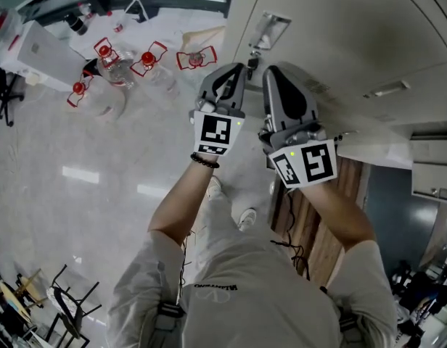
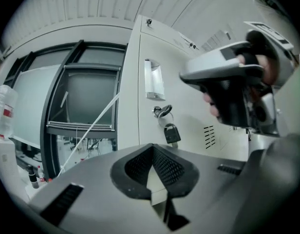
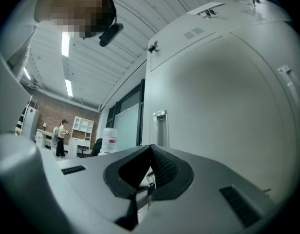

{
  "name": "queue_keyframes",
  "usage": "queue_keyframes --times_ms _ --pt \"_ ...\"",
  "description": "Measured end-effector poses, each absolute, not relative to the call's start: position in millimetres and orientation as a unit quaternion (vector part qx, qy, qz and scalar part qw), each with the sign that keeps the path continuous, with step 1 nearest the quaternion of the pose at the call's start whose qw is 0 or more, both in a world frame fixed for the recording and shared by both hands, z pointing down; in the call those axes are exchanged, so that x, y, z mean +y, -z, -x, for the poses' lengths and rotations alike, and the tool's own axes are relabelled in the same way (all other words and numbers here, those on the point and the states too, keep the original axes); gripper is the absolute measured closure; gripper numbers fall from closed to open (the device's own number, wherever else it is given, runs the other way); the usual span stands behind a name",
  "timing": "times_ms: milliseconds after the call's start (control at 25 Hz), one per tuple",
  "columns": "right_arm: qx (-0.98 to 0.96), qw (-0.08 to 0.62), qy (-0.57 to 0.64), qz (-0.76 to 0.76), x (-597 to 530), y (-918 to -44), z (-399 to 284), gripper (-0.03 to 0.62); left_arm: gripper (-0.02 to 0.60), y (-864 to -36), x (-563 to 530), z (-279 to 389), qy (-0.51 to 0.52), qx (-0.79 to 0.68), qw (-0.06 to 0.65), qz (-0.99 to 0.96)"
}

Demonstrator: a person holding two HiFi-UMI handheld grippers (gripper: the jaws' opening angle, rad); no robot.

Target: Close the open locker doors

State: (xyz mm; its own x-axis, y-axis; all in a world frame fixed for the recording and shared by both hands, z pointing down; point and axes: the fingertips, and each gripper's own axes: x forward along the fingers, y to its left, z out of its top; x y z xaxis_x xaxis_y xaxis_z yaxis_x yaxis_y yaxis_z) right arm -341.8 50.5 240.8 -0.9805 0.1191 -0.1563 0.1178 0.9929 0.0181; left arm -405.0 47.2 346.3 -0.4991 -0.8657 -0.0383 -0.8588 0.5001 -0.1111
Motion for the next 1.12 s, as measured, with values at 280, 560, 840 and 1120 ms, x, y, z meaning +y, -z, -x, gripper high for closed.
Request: queue_keyframes --times_ms 280,560,840,1120 --pt "0.994 0.060 -0.027 -0.084 57.4 -299.1 194.3 0.585 0.577 -340.9 70.0 378.8 0.049 0.879 0.104 0.463" --pt "0.996 -0.029 0.020 -0.081 43.2 -410.3 54.0 0.584 0.577 -461.3 85.3 180.8 0.151 0.835 -0.001 0.529" --pt "0.997 -0.067 0.017 -0.026 13.5 -515.8 -23.6 0.583 0.462 -581.3 33.3 42.0 0.084 0.835 -0.069 0.540" --pt "0.996 -0.087 -0.006 0.012 -27.2 -581.3 -52.7 0.583 0.422 -616.7 -25.2 49.3 0.097 0.863 -0.050 0.493"
